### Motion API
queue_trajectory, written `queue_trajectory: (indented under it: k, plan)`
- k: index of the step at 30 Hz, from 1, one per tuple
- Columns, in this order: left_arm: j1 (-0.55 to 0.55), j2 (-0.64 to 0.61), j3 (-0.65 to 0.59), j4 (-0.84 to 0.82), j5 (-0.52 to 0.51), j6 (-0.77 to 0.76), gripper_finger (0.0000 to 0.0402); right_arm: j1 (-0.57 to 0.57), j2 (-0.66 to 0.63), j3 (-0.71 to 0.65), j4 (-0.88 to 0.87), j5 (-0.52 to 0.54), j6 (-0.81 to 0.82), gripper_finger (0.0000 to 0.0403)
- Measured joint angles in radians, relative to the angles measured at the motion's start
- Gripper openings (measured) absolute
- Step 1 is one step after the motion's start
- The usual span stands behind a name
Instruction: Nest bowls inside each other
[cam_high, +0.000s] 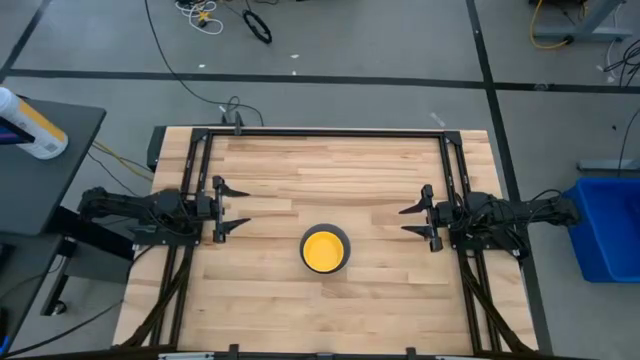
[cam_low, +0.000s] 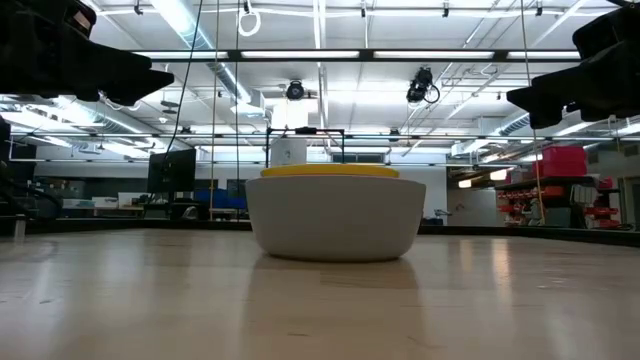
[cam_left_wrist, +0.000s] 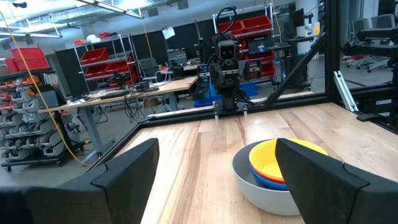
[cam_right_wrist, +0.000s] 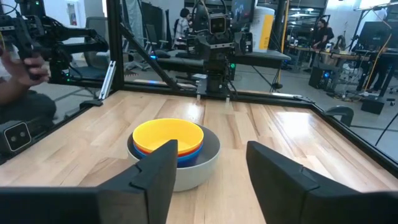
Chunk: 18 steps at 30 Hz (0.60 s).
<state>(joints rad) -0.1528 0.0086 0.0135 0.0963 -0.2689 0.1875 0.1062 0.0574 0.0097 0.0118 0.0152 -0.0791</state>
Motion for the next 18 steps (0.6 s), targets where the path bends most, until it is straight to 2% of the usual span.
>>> queue_trajectory:
  k: [6,9,14,18]
  plan:
    - [0.000,0.000,0.000,0.003,0.001,-0.027,0.0332,0.000,0.000,0.000,0.011,0.019,0.000,0.0193]
    - [0.000,0.000,0.000,0.011,0.002,-0.097,0.0332,0.000,0.000,0.000,0.082,0.083,0.003,0.0190]
    - [0.000,0.000,0.000,0.030,-0.012,-0.249,0.0332,0.000,0.000,0.000,0.194,0.087,0.012,0.0185]
    - [0.000,0.000,0.000,0.031,-0.034,-0.374,0.0332,0.000,0.000,0.000,0.281,0.088,0.118,0.0183]
